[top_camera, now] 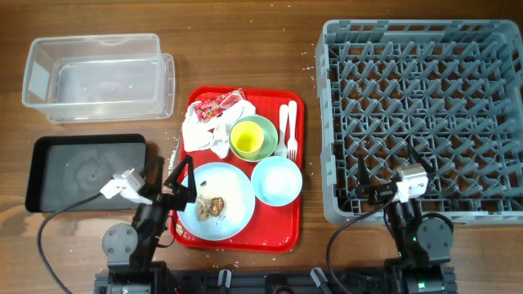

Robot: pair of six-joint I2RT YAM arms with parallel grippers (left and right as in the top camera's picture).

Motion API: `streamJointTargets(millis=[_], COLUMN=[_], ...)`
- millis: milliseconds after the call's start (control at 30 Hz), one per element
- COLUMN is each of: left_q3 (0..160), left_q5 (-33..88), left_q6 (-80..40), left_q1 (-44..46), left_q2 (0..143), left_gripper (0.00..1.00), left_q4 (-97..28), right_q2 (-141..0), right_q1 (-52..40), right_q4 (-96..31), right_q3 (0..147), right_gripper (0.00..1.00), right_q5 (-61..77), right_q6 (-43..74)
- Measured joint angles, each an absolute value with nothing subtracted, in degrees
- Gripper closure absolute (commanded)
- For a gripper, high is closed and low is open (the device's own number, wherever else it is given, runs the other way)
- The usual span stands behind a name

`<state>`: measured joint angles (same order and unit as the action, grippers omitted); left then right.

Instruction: Sort waste into correct bins and load items into the dishwasher rack

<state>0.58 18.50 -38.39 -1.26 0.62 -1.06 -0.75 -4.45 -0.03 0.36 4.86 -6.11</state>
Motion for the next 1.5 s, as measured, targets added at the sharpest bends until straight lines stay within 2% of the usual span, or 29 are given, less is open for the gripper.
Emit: streamJointTargets(millis=[133, 367, 533, 633, 867, 1100, 1267, 1467, 1500], left_q3=[0.6, 1.0, 10.1, 19.6, 50.2, 58.2, 72.3, 80.4, 80.5], left_q5=[21.9, 27.1, 27.7, 26.7, 25.9, 28.5, 16.8, 7.2, 6.8], left_q6=[-48.2, -52.9, -46.9, -41.5, -27.7, -25.5, -25.1, -23.2, -22.7], left_q1=[-1.3, -1.3, -1.3, -1.3, -1.3, -0.7, 5.0, 9.7, 9.7], left_q2=[0.6, 0.6, 4.8, 13.9, 46.7, 63.5, 78.2, 89.1, 90.0], left_gripper=[0.00, 0.01, 0.00, 0.01, 0.00, 0.01, 0.00, 0.00, 0.09], left_q4=[-0.4, 8.5, -7.8, -18.1, -46.3, -47.7, -61.8, -53.8, -52.2], right_q2=[-0.8, -0.8, -0.8, -0.8, -0.8, -0.8, -0.8, -0.8, -0.8], right_q1=[-4.4, -4.4, -4.4, -4.4, -4.4, -4.4, -4.4, -4.4, -4.4], right_q4=[0.0, 0.0, 0.0, 0.0, 0.0, 0.0, -0.1, 0.0, 0.0], right_q3=[0.4, 0.4, 0.4, 0.4, 0.4, 0.4, 0.4, 0.4, 0.4], right_gripper=[0.00, 0.00, 0.00, 0.00, 0.00, 0.00, 0.00, 0.00, 0.00], right_q5=[4.9, 4.9, 4.9, 4.9, 4.8, 4.8, 4.8, 4.8, 4.8], right_q6=[-6.1, -6.1, -6.1, -6.1, -6.1, -6.1, -6.1, -6.1, -6.1])
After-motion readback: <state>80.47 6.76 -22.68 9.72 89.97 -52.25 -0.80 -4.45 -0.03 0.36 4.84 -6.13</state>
